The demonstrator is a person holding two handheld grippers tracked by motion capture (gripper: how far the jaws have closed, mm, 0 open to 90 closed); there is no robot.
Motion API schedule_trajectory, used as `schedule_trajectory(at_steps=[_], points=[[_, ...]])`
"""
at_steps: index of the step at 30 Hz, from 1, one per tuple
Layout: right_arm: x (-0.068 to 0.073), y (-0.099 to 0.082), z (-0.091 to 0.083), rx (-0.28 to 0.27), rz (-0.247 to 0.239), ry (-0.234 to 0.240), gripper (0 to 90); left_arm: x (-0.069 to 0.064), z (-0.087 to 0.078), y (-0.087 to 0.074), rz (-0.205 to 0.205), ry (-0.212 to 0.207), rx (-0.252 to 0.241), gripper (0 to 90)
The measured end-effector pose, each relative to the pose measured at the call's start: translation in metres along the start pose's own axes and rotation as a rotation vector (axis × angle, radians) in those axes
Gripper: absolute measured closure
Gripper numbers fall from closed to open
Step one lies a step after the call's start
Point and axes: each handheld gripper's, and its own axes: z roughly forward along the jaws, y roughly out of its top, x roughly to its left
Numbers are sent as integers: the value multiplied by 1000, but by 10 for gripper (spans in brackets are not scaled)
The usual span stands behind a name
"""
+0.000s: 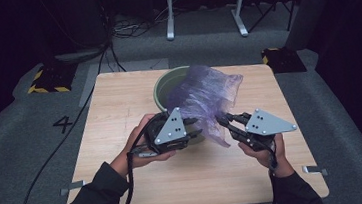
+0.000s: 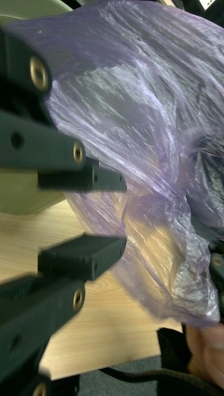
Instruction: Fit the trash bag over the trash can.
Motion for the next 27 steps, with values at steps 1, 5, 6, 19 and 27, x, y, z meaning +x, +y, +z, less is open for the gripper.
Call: schedule_trajectory(at_steps=[1, 5, 6, 19, 27], points=[[0, 0, -1, -2, 1, 0, 813, 1, 0, -3, 1, -3, -1, 771], [1, -1, -5, -15, 16, 3, 723, 5, 0, -16, -4, 2, 16, 897], [1, -2, -5, -19, 18, 9, 709, 6, 0, -20, -13, 2, 20, 898], [-1, -10, -17, 6, 39, 69, 423, 20, -4, -56, -123, 53, 17, 899], [-6, -14, -25, -27, 65, 71, 657, 22, -9, -67, -179, 70, -10, 735]])
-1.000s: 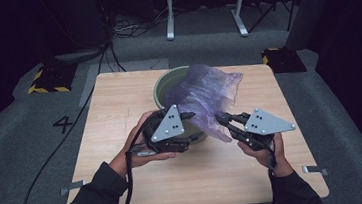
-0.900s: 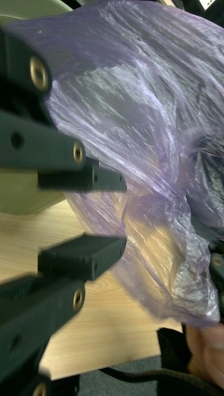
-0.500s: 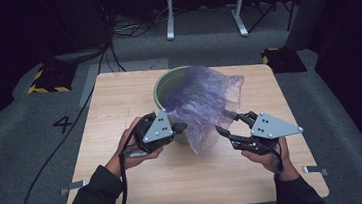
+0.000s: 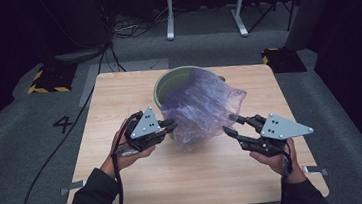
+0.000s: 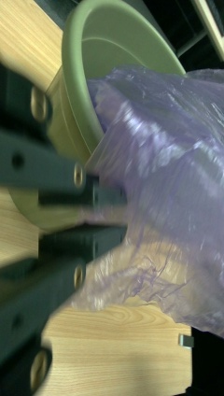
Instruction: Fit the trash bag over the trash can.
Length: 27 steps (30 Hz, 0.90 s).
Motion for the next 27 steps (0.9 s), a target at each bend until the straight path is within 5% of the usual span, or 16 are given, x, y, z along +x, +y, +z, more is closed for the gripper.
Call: schedule_trajectory(at_steps=[4, 8, 13, 17, 20, 27], points=[[5, 3, 3, -4, -39, -1, 835, -6, -4, -1, -13, -10, 10, 365], [6, 7, 5, -6, -49, -6, 876, -13, -16, -3, -18, 13, -28, 179], [5, 10, 6, -12, -43, -22, 887, -17, -32, 0, -36, 10, -85, 156], [6, 12, 9, -10, -48, -29, 881, -30, -34, 12, 14, -10, -105, 154], [8, 14, 12, -7, -60, -36, 873, -39, -29, 25, 53, -16, -91, 155], [11, 17, 16, -8, -66, -35, 861, -44, -12, 40, 68, -25, -55, 156]])
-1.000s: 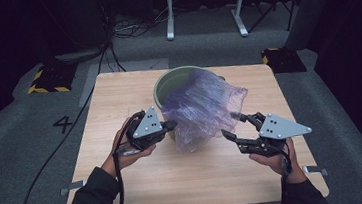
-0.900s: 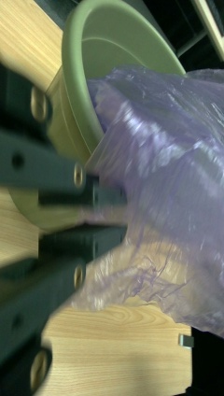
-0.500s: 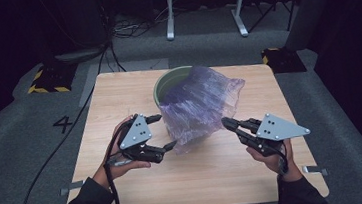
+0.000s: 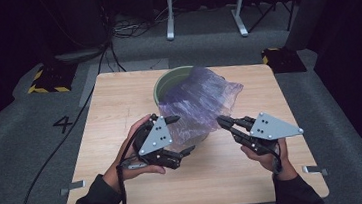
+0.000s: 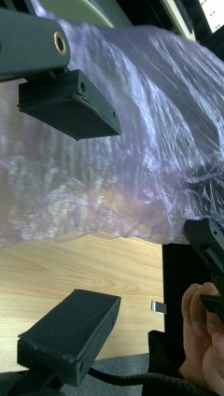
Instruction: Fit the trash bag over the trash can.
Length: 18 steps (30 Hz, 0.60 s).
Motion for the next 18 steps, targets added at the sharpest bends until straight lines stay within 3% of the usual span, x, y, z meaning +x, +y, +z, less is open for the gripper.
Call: schedule_trajectory(at_steps=[5, 8, 9, 10, 13, 16, 18], points=[[0, 1, 0, -7, 4, 4, 847, 4, 13, 2, 9, 78, 47, 231], [0, 1, -1, -10, 9, 5, 817, 10, 16, 0, -3, 123, 71, 406], [0, 2, -1, -11, 14, 6, 796, 12, 15, -1, -10, 129, 63, 509], [0, 2, -1, -12, 14, 4, 755, 15, 14, -2, -17, 127, 47, 621], [-2, 2, -1, -11, 29, 0, 585, 21, 11, -3, -11, 155, 40, 794], [-3, 2, 0, -11, 45, 4, 499, 27, 11, -5, -20, 168, 49, 882], [-3, 1, 0, -7, 45, -4, 450, 31, 12, -7, -45, 144, 45, 895]])
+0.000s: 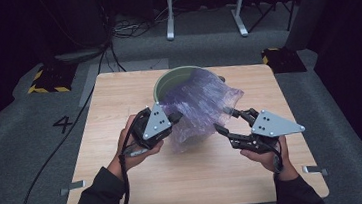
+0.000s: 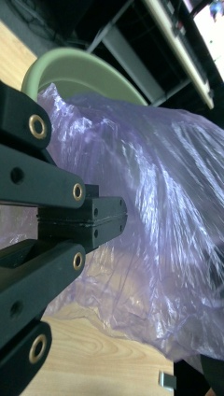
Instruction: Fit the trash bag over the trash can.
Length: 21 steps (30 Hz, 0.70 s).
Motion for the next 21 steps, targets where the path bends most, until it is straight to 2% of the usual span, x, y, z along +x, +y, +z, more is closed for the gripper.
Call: schedule_trajectory(at_steps=[1, 2, 3, 6, 8, 11, 16, 18, 20, 21], points=[[0, 0, 0, -2, 10, 0, 450, 2, 0, -1, -4, -17, -4, 871], [-1, 0, -1, -4, 13, 1, 466, 2, -1, -1, -17, -53, -14, 789], [-1, -1, -1, -4, 12, 3, 501, 1, -2, -2, -14, -78, -26, 675], [-1, -1, 0, 2, 1, 0, 647, -10, -4, -1, 22, -84, -14, 413], [-2, -1, 0, 0, 3, 8, 727, -17, -4, -3, 34, -87, -15, 307], [-2, 0, 0, -18, 16, 4, 777, -23, 0, -8, 50, -69, -13, 230], [0, 6, 1, -26, 16, 12, 800, -30, 14, -13, 74, -20, 34, 156], [0, 8, 2, -27, 18, 13, 811, -32, 16, -13, 97, 32, 36, 156], [0, 11, 3, -26, 21, 17, 812, -30, 16, -12, 83, 78, 31, 174], [1, 12, 3, -26, 24, 21, 812, -29, 16, -12, 73, 95, 33, 253]])
